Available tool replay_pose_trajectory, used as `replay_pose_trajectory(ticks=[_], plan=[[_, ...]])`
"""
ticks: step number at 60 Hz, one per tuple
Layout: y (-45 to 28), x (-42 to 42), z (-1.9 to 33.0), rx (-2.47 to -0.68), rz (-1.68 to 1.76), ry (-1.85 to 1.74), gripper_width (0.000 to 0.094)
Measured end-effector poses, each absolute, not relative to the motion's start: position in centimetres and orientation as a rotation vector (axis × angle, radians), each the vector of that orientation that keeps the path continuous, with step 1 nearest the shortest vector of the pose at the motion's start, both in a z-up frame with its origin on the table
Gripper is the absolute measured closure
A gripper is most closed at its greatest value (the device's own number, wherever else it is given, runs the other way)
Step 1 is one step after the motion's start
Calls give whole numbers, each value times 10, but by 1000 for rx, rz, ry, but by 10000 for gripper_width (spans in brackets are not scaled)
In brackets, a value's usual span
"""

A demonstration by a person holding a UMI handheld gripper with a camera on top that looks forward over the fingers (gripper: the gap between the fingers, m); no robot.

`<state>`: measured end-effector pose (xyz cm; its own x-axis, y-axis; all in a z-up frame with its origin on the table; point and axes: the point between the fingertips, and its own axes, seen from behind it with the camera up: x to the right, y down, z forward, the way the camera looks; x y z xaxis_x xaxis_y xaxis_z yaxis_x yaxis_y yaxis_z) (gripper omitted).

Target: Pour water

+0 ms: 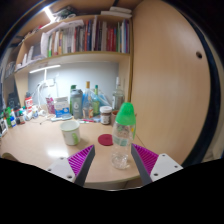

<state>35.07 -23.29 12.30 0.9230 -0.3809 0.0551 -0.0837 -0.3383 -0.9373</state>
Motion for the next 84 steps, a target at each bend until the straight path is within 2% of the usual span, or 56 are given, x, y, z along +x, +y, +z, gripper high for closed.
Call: replay_pose_trajectory(ticks=[8,18,21,23,31,37,41,52,57,64,71,77,84], plan=[[-191,393,83,-1898,-309,317,129],[-145,418,66,-1830,-309,285,160],[-138,423,61,-1838,-332,259,420],[-132,421,65,-1800,-333,252,464],[-125,430,68,-1763,-409,314,526],[-118,429,63,-1843,-445,338,589],[-107,430,82,-1865,-466,312,588],[-51,444,173,-1846,-979,-307,588],[-16,441,196,-1754,-1266,-693,589],[19,424,206,-1569,-1554,-1169,589],[39,396,201,-1319,-1730,-1573,591],[49,382,208,-1136,-1854,-1766,591],[51,377,211,-1065,-1939,-1882,591]])
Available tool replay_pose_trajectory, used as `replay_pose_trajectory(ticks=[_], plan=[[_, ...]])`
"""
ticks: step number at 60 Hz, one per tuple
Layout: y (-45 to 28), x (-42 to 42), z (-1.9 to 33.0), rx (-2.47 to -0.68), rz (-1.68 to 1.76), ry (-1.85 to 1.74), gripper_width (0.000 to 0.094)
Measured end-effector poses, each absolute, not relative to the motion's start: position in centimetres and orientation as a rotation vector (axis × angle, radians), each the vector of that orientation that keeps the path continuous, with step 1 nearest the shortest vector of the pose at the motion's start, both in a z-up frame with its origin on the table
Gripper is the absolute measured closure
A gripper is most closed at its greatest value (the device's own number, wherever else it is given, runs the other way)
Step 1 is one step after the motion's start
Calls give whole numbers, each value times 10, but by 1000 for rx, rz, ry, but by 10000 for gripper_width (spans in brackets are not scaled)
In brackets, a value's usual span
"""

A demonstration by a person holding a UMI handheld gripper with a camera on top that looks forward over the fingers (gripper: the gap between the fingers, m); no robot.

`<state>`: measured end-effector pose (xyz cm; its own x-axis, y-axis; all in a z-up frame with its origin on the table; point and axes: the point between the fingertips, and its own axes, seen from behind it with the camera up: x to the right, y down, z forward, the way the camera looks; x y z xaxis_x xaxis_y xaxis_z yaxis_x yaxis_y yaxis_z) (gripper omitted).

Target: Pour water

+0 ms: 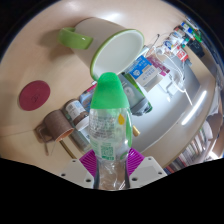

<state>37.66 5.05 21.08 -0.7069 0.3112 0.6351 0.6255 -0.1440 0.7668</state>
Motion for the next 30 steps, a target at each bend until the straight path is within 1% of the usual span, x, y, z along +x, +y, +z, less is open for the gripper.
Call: replay_pose_trajectory(ticks=[13,18,21,23,25,27,30], plan=[[55,372,216,-1018,-1970,-1895,589],[60,372,217,-1058,-1926,-1834,591],[63,375,220,-1155,-1845,-1735,590],[65,378,220,-1279,-1738,-1608,589],[62,378,212,-1419,-1591,-1417,588],[66,374,212,-1561,-1383,-1270,588],[69,358,214,-1670,-1105,-1037,588]])
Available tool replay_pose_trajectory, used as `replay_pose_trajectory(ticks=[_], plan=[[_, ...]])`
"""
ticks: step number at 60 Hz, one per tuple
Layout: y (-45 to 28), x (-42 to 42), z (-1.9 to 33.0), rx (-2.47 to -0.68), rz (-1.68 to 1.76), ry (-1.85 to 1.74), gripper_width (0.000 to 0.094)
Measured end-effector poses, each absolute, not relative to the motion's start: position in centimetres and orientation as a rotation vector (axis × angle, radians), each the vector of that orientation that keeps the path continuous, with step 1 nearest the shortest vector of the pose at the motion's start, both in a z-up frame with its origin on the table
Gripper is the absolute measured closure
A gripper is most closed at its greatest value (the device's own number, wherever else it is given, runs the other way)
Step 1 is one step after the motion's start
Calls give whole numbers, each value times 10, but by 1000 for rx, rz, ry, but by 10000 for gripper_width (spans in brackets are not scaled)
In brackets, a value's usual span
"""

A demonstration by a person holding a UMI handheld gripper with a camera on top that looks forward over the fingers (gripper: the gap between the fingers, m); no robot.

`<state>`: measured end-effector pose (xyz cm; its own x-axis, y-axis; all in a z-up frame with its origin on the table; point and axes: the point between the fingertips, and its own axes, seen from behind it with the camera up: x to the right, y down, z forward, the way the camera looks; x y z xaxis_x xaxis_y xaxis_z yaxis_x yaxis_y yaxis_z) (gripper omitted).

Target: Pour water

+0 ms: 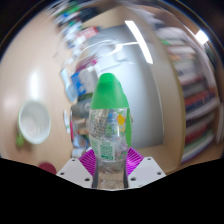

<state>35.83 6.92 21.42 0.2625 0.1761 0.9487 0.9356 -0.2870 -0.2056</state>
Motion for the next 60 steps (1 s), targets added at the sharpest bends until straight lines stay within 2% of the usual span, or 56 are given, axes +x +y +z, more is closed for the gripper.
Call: replay_pose_trajectory(ticks=[5,8,12,13,14,19,21,28,43,45,56,60], plan=[[68,359,243,-1714,-829,-658,587],[64,363,243,-1733,-651,-437,589],[55,364,225,-1753,-383,-197,580],[51,358,211,-1724,-321,-130,574],[52,365,215,-1741,-257,-118,566],[41,373,186,-1723,-40,36,559],[33,373,163,-1701,-34,98,551],[29,410,138,-1722,-66,106,540],[23,406,81,-1773,22,103,526],[21,406,70,-1792,14,97,502],[20,404,76,-1734,-13,52,514],[19,406,76,-1734,-7,82,488]])
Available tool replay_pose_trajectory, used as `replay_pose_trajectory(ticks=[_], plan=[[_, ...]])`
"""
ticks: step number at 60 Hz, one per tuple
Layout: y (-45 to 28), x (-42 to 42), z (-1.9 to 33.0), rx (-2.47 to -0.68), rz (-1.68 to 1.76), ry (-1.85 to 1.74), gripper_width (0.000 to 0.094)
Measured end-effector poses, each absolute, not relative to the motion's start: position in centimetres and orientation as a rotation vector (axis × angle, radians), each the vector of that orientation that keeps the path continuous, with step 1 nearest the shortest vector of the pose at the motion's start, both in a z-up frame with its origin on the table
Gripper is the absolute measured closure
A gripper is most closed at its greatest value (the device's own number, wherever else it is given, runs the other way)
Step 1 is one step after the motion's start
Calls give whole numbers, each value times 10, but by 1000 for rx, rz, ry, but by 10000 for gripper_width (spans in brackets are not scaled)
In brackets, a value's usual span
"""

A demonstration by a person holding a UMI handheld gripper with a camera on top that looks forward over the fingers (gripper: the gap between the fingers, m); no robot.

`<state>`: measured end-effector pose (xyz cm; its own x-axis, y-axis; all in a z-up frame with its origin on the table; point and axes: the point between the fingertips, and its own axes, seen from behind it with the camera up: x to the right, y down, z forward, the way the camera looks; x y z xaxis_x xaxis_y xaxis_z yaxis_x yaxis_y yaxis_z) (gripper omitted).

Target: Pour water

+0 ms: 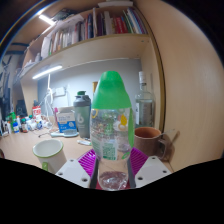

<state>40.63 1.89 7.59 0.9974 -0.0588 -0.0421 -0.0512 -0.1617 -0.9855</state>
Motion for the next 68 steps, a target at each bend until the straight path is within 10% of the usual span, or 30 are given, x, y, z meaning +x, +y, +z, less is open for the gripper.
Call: replay_pose_trajectory(ticks=[14,68], plan=[[-6,409,69,-1840,-33,177,93],[-345,79,220,-1951,5,151,109]])
